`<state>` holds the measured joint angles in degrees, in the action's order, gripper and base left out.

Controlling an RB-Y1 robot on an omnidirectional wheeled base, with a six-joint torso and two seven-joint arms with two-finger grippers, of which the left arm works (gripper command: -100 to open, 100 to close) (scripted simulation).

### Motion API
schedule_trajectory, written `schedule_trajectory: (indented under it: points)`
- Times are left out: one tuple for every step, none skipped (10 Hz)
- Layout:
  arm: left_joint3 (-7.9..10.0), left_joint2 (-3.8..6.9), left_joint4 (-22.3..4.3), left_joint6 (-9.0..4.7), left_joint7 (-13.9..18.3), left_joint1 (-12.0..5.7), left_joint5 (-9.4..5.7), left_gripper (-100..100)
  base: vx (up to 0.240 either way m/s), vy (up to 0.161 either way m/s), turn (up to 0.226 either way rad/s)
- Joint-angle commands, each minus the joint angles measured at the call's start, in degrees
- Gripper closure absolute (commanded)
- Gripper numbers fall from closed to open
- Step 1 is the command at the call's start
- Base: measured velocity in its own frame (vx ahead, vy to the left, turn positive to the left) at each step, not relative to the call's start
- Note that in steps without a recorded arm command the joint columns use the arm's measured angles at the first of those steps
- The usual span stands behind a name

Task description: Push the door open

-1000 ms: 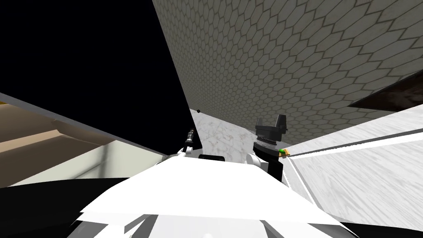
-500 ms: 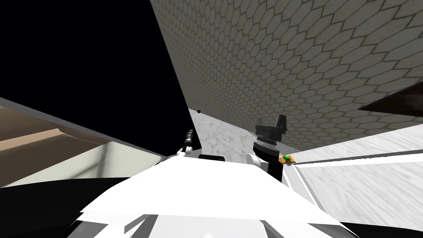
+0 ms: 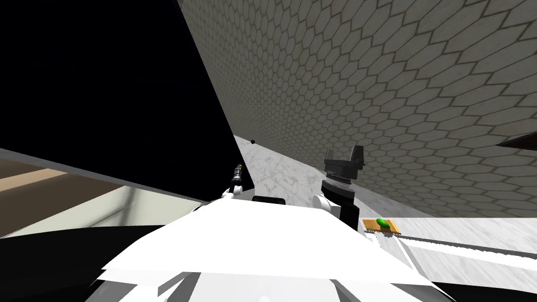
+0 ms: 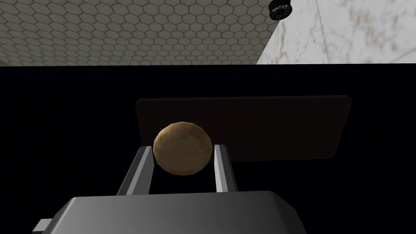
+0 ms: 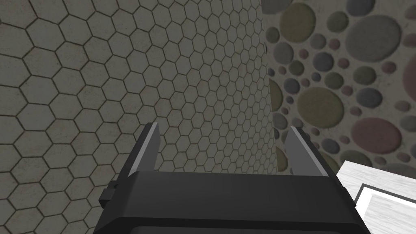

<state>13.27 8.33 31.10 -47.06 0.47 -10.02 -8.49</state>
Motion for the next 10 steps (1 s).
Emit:
schedule_trajectory:
  points:
    - [1.2, 0.55, -1.5, -0.83, -0.5, -0.75, -0.69, 100, 0.183, -0.062, 0.053]
    - [1.72, 0.67, -1.5, -0.79, -0.6, -0.73, -1.01, 100, 0.2, -0.074, 0.055]
    - [2.13, 0.76, -1.6, -0.76, -0.8, -0.71, -1.26, 100, 0.174, -0.067, 0.075]
    - [2.57, 0.86, -1.6, -0.73, -0.9, -0.69, -1.54, 100, 0.162, -0.072, 0.054]
    - [2.27, 0.66, -1.1, -0.52, -0.8, -0.19, -1.35, 100, 0.074, -0.029, 0.038]
    - [3.21, 0.96, -0.9, -0.39, -1.2, -0.05, -1.93, 100, 0.143, -0.018, 0.043]
    - [3.63, 1.04, -1.0, -0.42, -1.4, -0.01, -2.19, 100, 0.229, -0.018, 0.059]
    - [4.37, 1.19, -1.1, -0.48, -1.7, 0.07, -2.66, 100, 0.263, 0.004, 0.048]
    - [4.91, 1.3, -1.2, -0.52, -1.9, 0.13, -3.0, 100, 0.233, 0.0, 0.05]
    - [5.77, 1.48, -1.3, -0.59, -2.2, 0.22, -3.54, 100, 0.25, 0.011, 0.041]
